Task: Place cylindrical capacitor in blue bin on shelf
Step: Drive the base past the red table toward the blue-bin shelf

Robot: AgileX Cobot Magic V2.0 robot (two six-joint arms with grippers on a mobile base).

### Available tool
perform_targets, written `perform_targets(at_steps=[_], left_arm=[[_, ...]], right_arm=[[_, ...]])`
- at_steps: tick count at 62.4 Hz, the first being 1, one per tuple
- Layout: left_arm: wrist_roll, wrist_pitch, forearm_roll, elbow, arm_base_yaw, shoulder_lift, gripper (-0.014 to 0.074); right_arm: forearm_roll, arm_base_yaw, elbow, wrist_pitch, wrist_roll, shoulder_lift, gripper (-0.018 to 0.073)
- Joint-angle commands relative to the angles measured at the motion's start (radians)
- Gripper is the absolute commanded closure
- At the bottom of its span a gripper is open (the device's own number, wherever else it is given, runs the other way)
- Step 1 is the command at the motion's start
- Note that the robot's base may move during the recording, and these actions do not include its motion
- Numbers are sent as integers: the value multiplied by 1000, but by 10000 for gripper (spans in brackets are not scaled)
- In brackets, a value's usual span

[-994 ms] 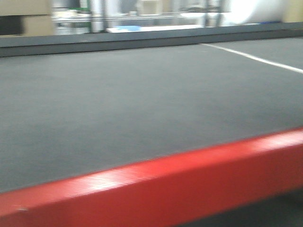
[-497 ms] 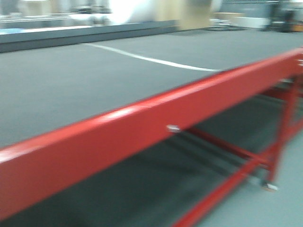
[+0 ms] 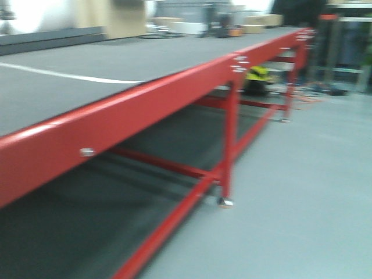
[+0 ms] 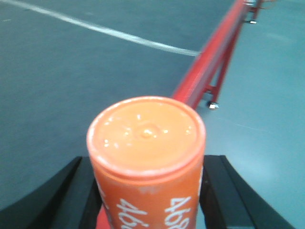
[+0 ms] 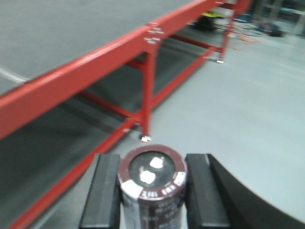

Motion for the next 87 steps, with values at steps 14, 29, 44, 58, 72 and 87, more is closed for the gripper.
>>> perform_targets(at_steps=[14, 29, 44, 58, 72, 87], left_arm=[[0, -17, -6, -3, -6, -4, 707], [0, -17, -6, -3, -6, -4, 707], [0, -17, -6, -3, -6, -4, 707], [0, -17, -6, -3, -6, -4, 707], [0, -17, -6, -3, -6, -4, 707], [0, -17, -6, -3, -6, -4, 707]], right_arm=[[-7, 0, -3, -31, -1, -5, 721], [-7, 0, -3, -31, -1, -5, 721], [-7, 0, -3, -31, -1, -5, 721], [-7, 0, -3, -31, -1, -5, 721], [-7, 0, -3, -31, -1, -5, 721], [-7, 0, -3, -31, -1, -5, 721]])
